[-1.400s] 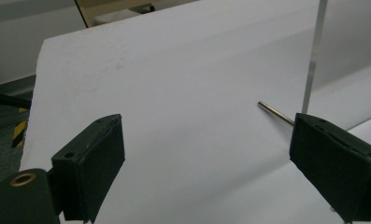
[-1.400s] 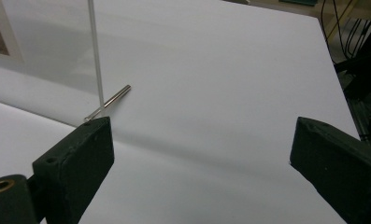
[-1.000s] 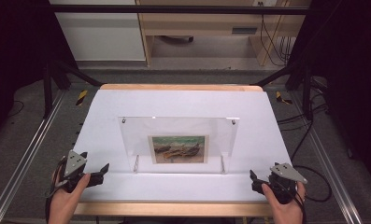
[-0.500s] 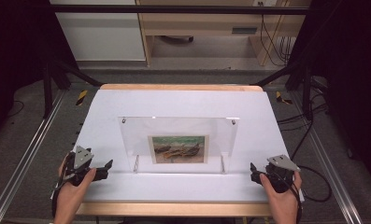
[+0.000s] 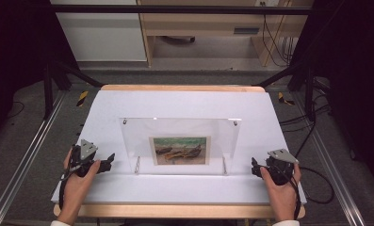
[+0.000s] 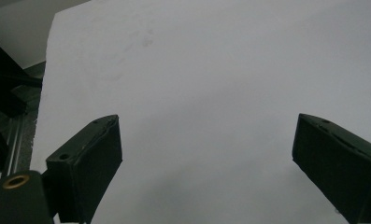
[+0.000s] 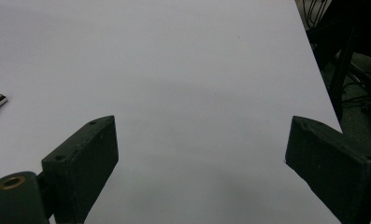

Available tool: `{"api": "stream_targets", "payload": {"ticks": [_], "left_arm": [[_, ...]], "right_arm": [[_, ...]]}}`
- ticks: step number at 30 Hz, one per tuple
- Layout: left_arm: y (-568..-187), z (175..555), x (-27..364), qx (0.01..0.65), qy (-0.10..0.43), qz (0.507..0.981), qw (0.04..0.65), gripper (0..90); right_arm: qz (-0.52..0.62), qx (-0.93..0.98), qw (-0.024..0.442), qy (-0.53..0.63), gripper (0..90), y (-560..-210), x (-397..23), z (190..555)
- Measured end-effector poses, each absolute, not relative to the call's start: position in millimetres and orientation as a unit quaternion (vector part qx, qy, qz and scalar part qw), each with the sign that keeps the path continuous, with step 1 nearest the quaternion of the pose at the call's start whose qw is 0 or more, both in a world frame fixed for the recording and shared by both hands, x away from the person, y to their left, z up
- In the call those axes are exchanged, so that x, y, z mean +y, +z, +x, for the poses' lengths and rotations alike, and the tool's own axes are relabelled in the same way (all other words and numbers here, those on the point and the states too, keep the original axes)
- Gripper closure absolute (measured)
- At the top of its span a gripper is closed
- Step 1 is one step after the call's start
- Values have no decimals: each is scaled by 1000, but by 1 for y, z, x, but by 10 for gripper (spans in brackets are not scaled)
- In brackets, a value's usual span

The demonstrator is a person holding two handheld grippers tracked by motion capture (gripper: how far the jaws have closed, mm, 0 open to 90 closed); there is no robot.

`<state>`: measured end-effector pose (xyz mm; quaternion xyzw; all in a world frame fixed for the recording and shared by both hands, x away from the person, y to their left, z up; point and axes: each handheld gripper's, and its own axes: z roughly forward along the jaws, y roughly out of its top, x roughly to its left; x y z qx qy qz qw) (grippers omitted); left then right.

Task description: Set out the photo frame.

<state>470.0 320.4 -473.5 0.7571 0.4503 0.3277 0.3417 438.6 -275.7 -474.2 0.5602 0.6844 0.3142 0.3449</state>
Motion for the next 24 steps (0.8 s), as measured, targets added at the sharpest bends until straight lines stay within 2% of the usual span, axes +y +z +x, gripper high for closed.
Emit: {"api": "stream_targets", "payload": {"ticks": [9, 16, 21, 24], "left_arm": [[-475, 476, 327, 472, 309, 746, 355, 77], [-473, 476, 332, 494, 261, 729, 396, 67], [-473, 475, 335, 508, 221, 711, 433, 59], [-473, 475, 334, 506, 216, 711, 437, 56]], "right_arm": [[570, 679, 336, 318, 97, -475, -277, 448], [588, 675, 274, 352, 105, -473, -278, 456], [592, 670, 245, 376, 94, -472, -278, 455], [596, 663, 236, 386, 93, -472, -280, 454]]}}
